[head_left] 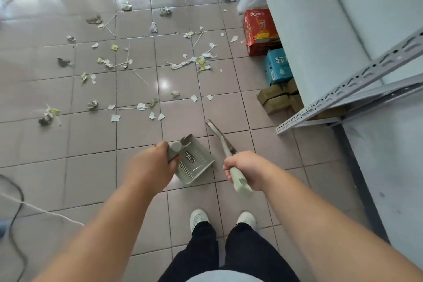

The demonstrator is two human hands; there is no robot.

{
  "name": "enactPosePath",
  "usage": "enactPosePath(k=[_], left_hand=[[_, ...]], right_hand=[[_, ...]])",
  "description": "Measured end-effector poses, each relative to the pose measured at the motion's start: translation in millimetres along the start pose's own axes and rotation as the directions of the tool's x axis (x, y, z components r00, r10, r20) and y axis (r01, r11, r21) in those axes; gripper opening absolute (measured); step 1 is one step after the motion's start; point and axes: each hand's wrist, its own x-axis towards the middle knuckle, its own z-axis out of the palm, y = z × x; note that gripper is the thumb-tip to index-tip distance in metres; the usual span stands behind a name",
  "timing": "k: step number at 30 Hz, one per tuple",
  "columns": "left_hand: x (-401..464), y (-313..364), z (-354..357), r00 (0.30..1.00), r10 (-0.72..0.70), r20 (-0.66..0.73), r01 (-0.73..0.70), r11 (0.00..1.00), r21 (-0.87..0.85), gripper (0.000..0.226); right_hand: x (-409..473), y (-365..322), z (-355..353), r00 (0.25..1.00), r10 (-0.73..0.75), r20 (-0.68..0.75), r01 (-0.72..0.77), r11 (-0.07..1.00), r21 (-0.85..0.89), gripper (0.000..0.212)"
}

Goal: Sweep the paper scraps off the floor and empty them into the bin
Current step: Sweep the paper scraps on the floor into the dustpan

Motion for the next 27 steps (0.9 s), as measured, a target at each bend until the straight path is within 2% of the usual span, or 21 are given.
enactPosePath(k=[6,11,14,20,24,27], left_hand=[[34.1,-55.7,-26.4,0.978,-0.204,-0.034,0.203,0.979,-0.023,0.032],[61.4,-107.3,-43.8,0.906,-0.412,-0.1,0.405,0.91,-0.088,0.033],[77.4,-129.0,-56.0,0.86,-0.494,-0.126,0.473,0.866,-0.163,0.027],[111.6,-147.1,-73.8,0.805,-0.572,-0.158,0.543,0.817,-0.195,0.028],[129.6,-160.8,-80.2,0.806,-0.576,-0.138,0.549,0.814,-0.19,0.028],[138.1,-168.5,-81.7,0.788,-0.603,-0.126,0.566,0.789,-0.238,0.024]], right_hand=[[34.2,-70.5,27.6,0.999,-0.004,0.045,0.007,0.997,-0.072,0.023],[73.6,-139.3,41.7,0.999,0.024,0.03,-0.019,0.989,-0.15,0.017],[94.8,-178.9,51.1,1.0,0.025,0.017,-0.021,0.981,-0.193,0.016],[140.4,-240.1,85.5,1.0,-0.013,0.008,0.014,0.939,-0.344,0.012],[172.7,-258.0,115.8,0.998,-0.067,0.014,0.067,0.915,-0.397,0.01],[198.6,-262.8,136.1,0.998,-0.051,0.03,0.059,0.908,-0.416,0.015]])
